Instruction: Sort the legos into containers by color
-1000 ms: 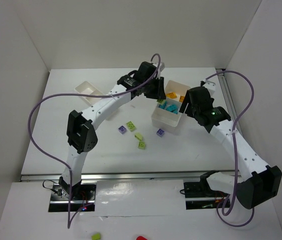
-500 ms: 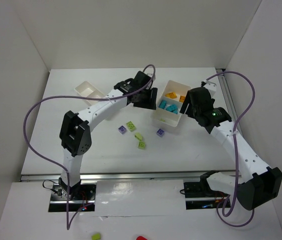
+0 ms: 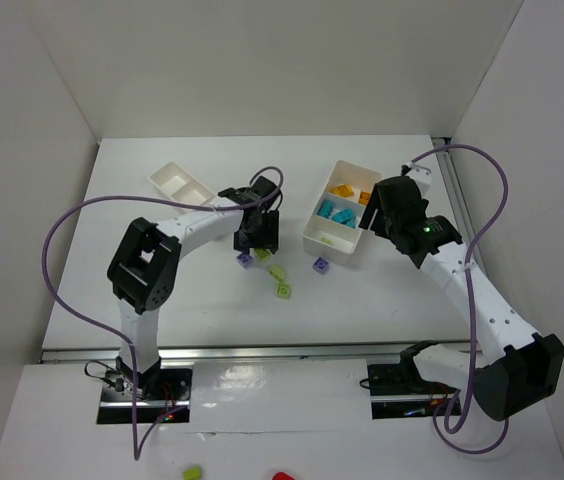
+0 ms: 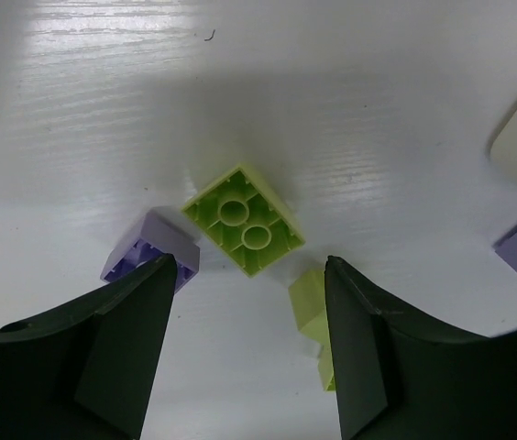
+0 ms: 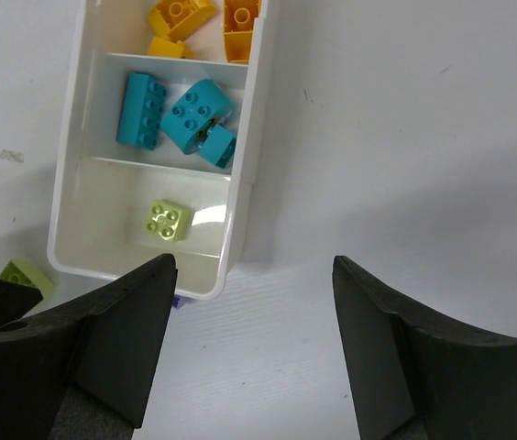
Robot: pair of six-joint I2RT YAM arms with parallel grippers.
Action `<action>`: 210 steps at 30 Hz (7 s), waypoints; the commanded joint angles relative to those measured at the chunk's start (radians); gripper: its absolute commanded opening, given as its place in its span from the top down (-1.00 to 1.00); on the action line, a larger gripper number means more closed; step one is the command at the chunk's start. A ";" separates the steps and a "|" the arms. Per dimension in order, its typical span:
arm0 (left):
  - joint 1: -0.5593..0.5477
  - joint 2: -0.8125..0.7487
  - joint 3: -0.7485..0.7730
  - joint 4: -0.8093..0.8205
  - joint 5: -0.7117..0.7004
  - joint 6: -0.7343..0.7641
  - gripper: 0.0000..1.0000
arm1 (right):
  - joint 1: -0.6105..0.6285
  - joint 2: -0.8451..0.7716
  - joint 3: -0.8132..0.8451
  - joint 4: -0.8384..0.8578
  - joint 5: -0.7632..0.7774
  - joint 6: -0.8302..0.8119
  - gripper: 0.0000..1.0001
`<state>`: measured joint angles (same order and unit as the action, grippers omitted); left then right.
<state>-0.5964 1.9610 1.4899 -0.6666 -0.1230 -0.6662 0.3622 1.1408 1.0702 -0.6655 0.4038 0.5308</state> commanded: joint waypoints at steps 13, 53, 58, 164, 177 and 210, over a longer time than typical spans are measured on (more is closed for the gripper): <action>-0.009 0.036 0.038 0.059 -0.033 0.007 -0.41 | 0.007 -0.015 -0.006 0.029 -0.011 -0.002 -0.52; -0.059 0.071 0.465 -0.004 0.111 0.131 0.55 | 0.007 -0.015 -0.015 0.038 -0.002 -0.002 -0.52; -0.091 0.177 0.618 -0.025 0.160 0.131 0.55 | 0.007 -0.026 -0.015 0.029 0.007 0.008 -0.52; 0.134 -0.106 0.027 -0.080 0.059 0.108 0.54 | 0.181 0.462 0.102 0.232 -0.047 -0.123 -0.61; 0.329 -0.039 0.164 -0.094 0.016 0.137 0.50 | 0.133 0.270 0.116 0.159 0.076 -0.114 -0.83; 0.242 -0.301 0.072 -0.134 -0.001 0.091 -0.76 | 0.515 0.485 -0.007 0.426 -0.270 -0.261 -0.73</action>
<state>-0.3740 1.7180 1.5227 -0.7799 -0.0978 -0.5762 0.8791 1.5848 1.0519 -0.3424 0.1471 0.2951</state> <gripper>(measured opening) 0.879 0.873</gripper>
